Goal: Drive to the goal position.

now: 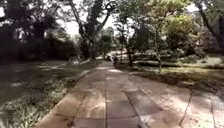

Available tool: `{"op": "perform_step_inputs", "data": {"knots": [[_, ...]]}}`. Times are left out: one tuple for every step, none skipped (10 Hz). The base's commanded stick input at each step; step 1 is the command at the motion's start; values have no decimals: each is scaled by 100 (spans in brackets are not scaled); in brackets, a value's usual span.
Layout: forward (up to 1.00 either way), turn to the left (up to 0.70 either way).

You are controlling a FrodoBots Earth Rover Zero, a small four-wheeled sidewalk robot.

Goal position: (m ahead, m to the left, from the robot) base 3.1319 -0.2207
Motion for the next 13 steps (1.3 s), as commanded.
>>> {"op": "perform_step_inputs", "data": {"knots": [[70,0],[70,0],[70,0],[70,0],[70,0],[70,0],[70,0],[70,0],[70,0],[70,0],[70,0],[70,0],[70,0]]}}
